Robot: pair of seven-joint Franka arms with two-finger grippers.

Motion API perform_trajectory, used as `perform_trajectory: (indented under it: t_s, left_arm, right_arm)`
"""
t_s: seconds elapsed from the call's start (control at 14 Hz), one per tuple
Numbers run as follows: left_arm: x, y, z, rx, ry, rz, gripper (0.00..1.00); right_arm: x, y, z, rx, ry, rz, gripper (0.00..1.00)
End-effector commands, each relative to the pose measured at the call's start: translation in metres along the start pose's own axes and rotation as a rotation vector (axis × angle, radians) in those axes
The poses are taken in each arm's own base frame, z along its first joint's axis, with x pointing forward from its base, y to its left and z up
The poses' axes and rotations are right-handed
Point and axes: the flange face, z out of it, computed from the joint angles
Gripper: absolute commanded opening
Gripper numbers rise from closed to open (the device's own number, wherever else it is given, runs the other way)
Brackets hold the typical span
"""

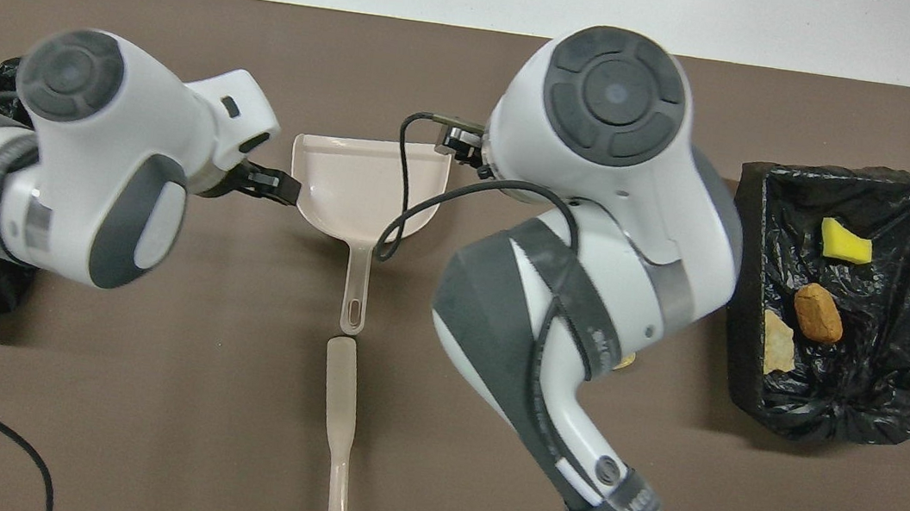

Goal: Sweep and dump trash in bin

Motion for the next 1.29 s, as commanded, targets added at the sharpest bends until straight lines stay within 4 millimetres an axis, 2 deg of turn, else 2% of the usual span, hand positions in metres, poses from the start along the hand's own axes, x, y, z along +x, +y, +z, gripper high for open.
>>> perform_trajectory:
  t_s: [0.0, 0.14, 0.29, 0.36, 0.57, 0.72, 0.86, 1.0, 1.22]
  left_arm:
    - [-0.036, 0.043, 0.023, -0.009, 0.005, -0.043, 1.0]
    - [-0.046, 0.074, 0.031, -0.015, 0.011, -0.041, 1.0]
    - [-0.054, 0.103, 0.039, -0.02, 0.011, -0.06, 1.0]
    - [-0.058, 0.108, 0.042, -0.021, 0.011, -0.061, 1.0]
    - [-0.069, 0.11, 0.047, -0.015, -0.007, -0.058, 0.91]
    - [-0.073, 0.109, 0.049, -0.013, -0.015, -0.091, 0.81]
    - [-0.077, 0.109, 0.051, -0.014, -0.014, -0.098, 0.73]
    - [-0.077, 0.108, 0.052, -0.016, -0.016, -0.11, 0.57]
    - [-0.081, 0.111, 0.052, -0.016, -0.023, -0.22, 0.32]
  right_arm:
    - [0.01, 0.051, -0.021, -0.016, -0.026, -0.005, 1.0]
    - [0.025, 0.093, -0.049, -0.016, -0.043, 0.011, 1.0]
    - [0.025, 0.133, -0.07, -0.044, -0.064, -0.016, 1.0]
    - [0.022, 0.149, -0.078, -0.053, -0.062, -0.031, 1.0]
    - [0.009, 0.186, -0.084, -0.076, -0.078, -0.03, 1.0]
    - [0.001, 0.204, -0.088, -0.076, -0.093, -0.045, 1.0]
    - [-0.005, 0.212, -0.09, -0.08, -0.096, -0.037, 1.0]
    - [-0.003, 0.218, -0.089, -0.085, -0.103, -0.026, 1.0]
    - [0.003, 0.222, -0.088, -0.075, -0.108, -0.042, 1.0]
